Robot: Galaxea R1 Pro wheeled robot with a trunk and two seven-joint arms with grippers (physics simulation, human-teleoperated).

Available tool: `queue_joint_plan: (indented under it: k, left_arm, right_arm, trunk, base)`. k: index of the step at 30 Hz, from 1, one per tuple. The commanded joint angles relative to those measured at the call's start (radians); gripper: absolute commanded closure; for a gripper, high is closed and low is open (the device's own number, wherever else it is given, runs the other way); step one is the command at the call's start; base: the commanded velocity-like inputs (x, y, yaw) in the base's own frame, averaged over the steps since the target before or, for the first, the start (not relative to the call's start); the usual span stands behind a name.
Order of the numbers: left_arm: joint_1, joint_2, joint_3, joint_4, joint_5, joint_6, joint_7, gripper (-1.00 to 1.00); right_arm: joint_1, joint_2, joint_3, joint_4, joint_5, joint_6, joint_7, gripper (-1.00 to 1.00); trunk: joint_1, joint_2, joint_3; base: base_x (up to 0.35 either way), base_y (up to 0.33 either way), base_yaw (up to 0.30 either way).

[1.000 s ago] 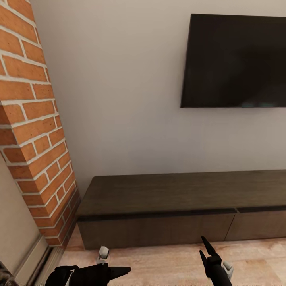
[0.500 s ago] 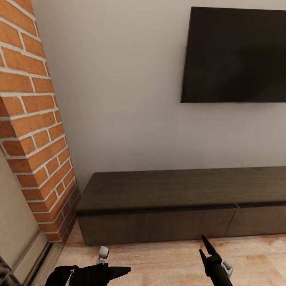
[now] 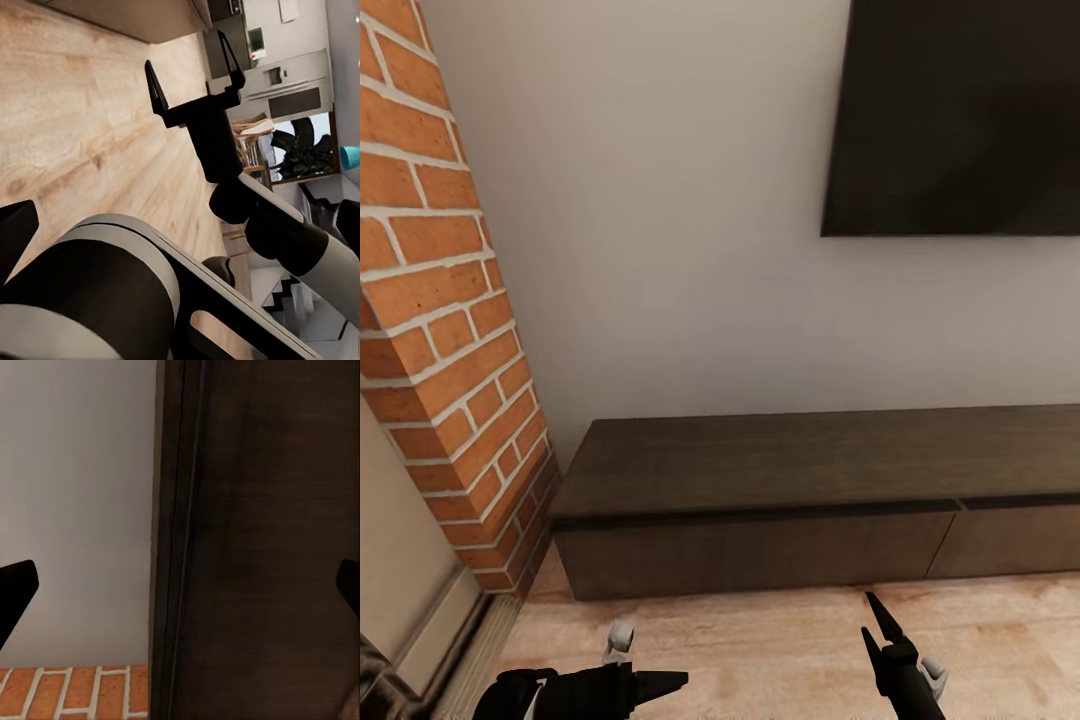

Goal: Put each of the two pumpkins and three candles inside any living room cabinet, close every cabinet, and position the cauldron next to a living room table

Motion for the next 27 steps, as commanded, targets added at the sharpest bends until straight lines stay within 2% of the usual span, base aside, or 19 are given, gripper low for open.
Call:
queue_joint_plan:
  k: [1, 12, 27]
  left_arm:
    - [0.0, 0.0, 0.0, 0.0, 0.002, 0.01, -0.002, -1.0]
    - [0.0, 0.0, 0.002, 0.0, 0.002, 0.012, -0.004, -1.0]
    - [0.0, -0.001, -0.003, 0.0, 0.0, 0.011, -0.002, -1.0]
  right_arm:
    - [0.0, 0.0, -0.001, 0.0, -0.011, 0.01, 0.002, -1.0]
    - [0.0, 0.0, -0.001, 0.0, -0.01, 0.009, 0.007, -1.0]
    - [0.0, 0.0, -0.001, 0.0, -0.003, 0.008, 0.006, -1.0]
  trunk:
    - [0.0, 0.0, -0.001]
    - [0.0, 0.0, -0.001]
    - [0.0, 0.0, -0.001]
  base:
    - [0.0, 0.0, 0.0]
    - [0.001, 0.0, 0.0]
    - [0.084, 0.039, 0.0]
